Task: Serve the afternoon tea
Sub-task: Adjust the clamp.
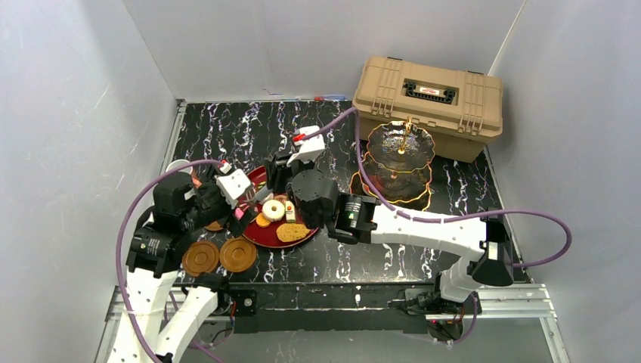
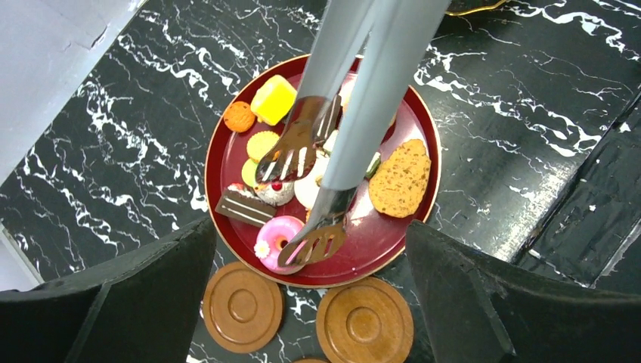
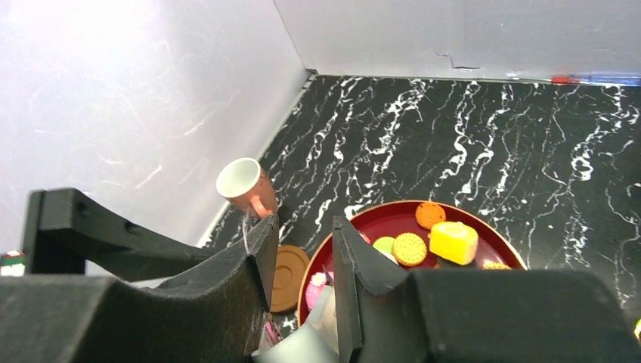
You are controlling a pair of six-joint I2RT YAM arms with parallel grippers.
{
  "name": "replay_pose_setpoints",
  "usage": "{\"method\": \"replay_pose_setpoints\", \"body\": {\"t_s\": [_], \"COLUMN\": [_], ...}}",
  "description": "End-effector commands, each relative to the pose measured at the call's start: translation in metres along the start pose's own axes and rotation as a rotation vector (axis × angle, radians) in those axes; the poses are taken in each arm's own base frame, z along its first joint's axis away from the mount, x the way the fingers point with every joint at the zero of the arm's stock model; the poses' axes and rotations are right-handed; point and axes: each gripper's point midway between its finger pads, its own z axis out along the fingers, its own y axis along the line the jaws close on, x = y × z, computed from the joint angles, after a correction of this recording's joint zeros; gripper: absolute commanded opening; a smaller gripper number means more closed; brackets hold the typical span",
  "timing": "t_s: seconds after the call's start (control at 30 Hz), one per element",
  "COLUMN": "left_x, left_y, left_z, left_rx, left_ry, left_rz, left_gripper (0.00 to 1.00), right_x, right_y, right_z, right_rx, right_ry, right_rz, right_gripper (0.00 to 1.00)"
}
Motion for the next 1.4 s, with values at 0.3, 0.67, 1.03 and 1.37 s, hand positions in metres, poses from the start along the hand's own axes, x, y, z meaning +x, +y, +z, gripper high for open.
{"method": "replay_pose_setpoints", "body": {"t_s": [0.3, 0.67, 1.03, 1.37], "left_x": [0.002, 0.003, -0.044, -0.066], "left_y": [-0.004, 0.000, -0.046, -0.056], "left_z": [0.017, 0.016, -0.006, -0.016], "left_rx": [0.060, 0.040, 0.268, 0.342], "left_ry": [-0.005, 0.017, -0.074, -0.106], "left_rz": [0.091, 0.055, -0.238, -0.312], "left_gripper": [0.59, 0.14, 0.00, 0.00], "right_x": [-0.023, -0.025, -0.034, -0.018], "right_y": [0.033, 0.035, 0.009, 0.044], "right_z": [0.007, 0.002, -0.033, -0.055], "right_rx": [-0.052, -0.085, -0.310, -0.620], "right_ry": [-0.025, -0.027, -0.027, 0.071], "right_rz": [0.151, 0.164, 0.210, 0.192], "right_gripper": [0.01, 0.23, 0.84, 0.90]}}
